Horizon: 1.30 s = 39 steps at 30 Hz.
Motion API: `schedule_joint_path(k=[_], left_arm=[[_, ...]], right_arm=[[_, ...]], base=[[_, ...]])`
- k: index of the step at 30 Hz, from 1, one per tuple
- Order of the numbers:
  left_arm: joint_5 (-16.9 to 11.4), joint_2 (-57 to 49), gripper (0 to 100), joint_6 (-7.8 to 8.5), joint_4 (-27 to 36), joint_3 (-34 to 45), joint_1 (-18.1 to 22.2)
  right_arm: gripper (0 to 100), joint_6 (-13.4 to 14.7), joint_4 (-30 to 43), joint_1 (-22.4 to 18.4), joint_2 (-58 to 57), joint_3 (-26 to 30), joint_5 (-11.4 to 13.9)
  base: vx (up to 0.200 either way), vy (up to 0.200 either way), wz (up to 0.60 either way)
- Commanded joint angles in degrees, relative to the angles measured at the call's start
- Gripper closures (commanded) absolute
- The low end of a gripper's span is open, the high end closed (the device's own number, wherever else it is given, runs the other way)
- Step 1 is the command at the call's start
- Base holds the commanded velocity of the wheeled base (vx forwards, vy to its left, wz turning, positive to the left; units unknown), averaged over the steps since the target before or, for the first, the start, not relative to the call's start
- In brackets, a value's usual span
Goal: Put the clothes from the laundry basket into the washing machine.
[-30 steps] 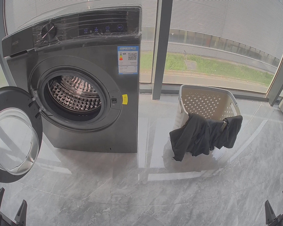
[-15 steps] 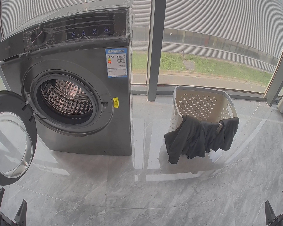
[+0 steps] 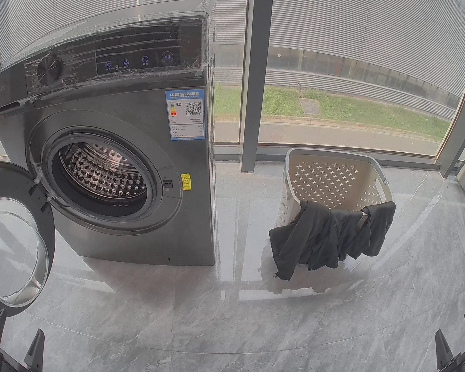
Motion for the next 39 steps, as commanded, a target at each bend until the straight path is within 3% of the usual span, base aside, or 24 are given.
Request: schedule_joint_path(k=[1,22,34,39], left_arm=[[0.04,-0.86,0,-0.02,0.05,0.92,0.01],[0.04,-0.86,0,-0.02,-0.04,0.92,0.01],[0.04,-0.86,0,-0.11,0.05,0.92,0.01],[0.04,-0.86,0,-0.11,-0.04,0.92,0.01]], right_arm=[[0,0.00,-0.02,0.01,-0.88,1.01,0.04],[0,0.00,-0.02,0.01,-0.88,1.01,0.04],[0,0.00,-0.02,0.01,-0.88,1.01,0.04],[0,0.00,-0.02,0.01,-0.88,1.01,0.04]], base=[[0.000,-0.200,0.00],[0.000,-0.200,0.00],[0.000,0.000,0.00],[0.200,0.000,0.00]])
